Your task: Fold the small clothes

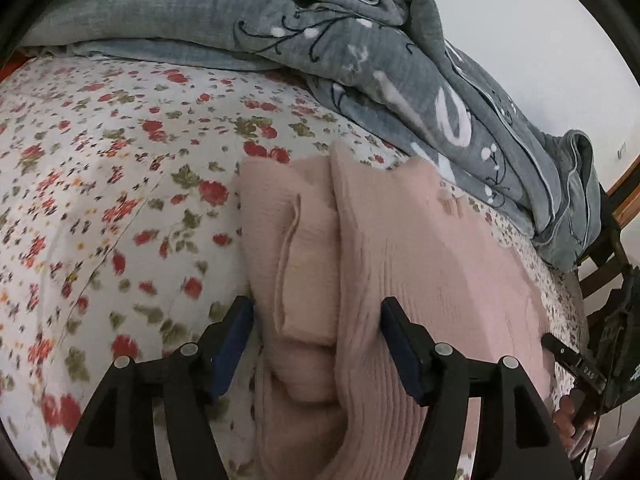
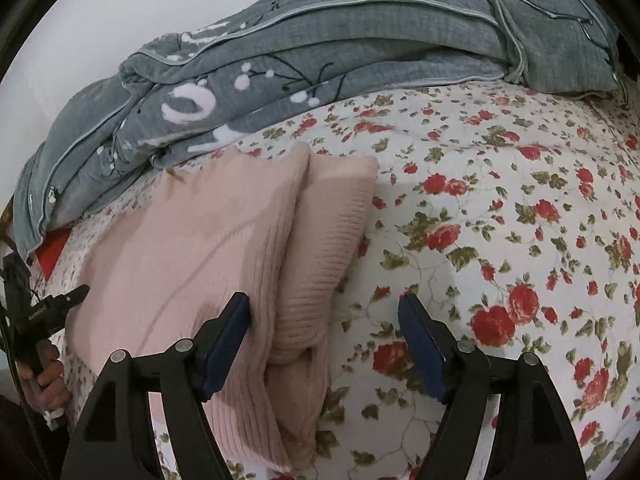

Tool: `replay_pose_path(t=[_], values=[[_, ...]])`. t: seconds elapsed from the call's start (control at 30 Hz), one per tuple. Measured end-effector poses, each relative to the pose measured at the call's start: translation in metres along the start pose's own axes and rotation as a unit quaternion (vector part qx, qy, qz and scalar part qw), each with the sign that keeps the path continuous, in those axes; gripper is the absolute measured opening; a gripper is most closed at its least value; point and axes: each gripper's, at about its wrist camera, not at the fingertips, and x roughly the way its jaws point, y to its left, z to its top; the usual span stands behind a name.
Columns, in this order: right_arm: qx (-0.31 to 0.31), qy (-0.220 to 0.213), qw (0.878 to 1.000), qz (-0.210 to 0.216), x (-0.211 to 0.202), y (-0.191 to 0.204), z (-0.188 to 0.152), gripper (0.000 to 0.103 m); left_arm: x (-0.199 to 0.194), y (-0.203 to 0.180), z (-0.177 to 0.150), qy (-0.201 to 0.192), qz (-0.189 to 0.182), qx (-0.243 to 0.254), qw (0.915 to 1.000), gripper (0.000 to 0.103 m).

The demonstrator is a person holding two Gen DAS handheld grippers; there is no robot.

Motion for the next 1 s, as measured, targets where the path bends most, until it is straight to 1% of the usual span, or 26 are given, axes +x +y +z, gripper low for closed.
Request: replay_pose_path(t=[0.23, 0.33, 0.37, 0.4, 0.43, 0.47, 0.5, 0.53, 0.6, 0.67, 0.73, 0.8, 0.93, 1.0], values=[[0.004, 0.015, 1.000, 0.013, 0.026, 0.003, 0.016, 0.075, 0.017, 0.003, 0.017, -0.010, -0.009, -0.004, 0.9999, 0.064], [0.004, 0.013, 1.000, 0.010, 0.036, 0.008, 0.024, 0.074, 0.022, 0.002, 0.022, -0.009, -0.008, -0.006, 0.9999, 0.063], [0.002, 0.012, 1.000, 0.008, 0.039, 0.009, 0.026, 0.073, 0.023, 0.001, 0.023, -0.008, -0.007, -0.004, 0.9999, 0.060], [-0.001, 0.012, 1.000, 0.006, 0.042, 0.011, 0.028, 0.071, 0.023, 0.000, 0.024, -0.008, -0.007, -0.004, 0.9999, 0.055], [-0.005, 0.011, 1.000, 0.003, 0.044, 0.012, 0.030, 0.068, 0.024, 0.000, 0.025, -0.006, -0.012, -0.006, 0.9999, 0.046], [-0.008, 0.009, 1.000, 0.002, 0.045, 0.013, 0.031, 0.062, 0.025, 0.001, 0.026, -0.001, -0.021, -0.013, 0.9997, 0.037], [-0.012, 0.011, 1.000, 0.019, 0.046, 0.015, 0.031, 0.042, 0.024, 0.001, 0.027, 0.002, -0.029, -0.020, 0.9994, 0.026], [-0.012, 0.016, 0.999, 0.038, 0.047, 0.015, 0.031, 0.035, 0.022, 0.000, 0.028, 0.003, -0.035, -0.026, 0.9990, 0.025], [-0.013, 0.008, 0.999, 0.035, 0.044, 0.015, 0.030, 0.024, 0.015, -0.004, 0.028, 0.002, -0.029, -0.022, 0.9993, 0.022], [-0.014, -0.005, 0.999, 0.033, 0.036, 0.017, 0.029, 0.021, 0.003, -0.010, 0.029, -0.009, -0.030, -0.023, 0.9993, 0.021], [-0.014, -0.020, 0.999, 0.040, 0.020, 0.019, 0.027, 0.020, -0.012, -0.014, 0.027, -0.011, -0.046, -0.027, 0.9985, 0.021], [-0.012, -0.031, 0.998, 0.050, 0.006, 0.020, 0.024, 0.019, -0.027, -0.018, 0.022, -0.015, -0.053, -0.028, 0.9981, 0.021], [-0.015, -0.035, 0.997, 0.064, -0.027, 0.027, 0.012, 0.019, -0.054, -0.030, 0.002, -0.014, -0.042, -0.007, 0.9990, 0.021], [-0.020, -0.036, 0.997, 0.064, -0.039, 0.029, 0.003, 0.019, -0.065, -0.031, -0.011, -0.012, -0.034, -0.003, 0.9993, 0.021]])
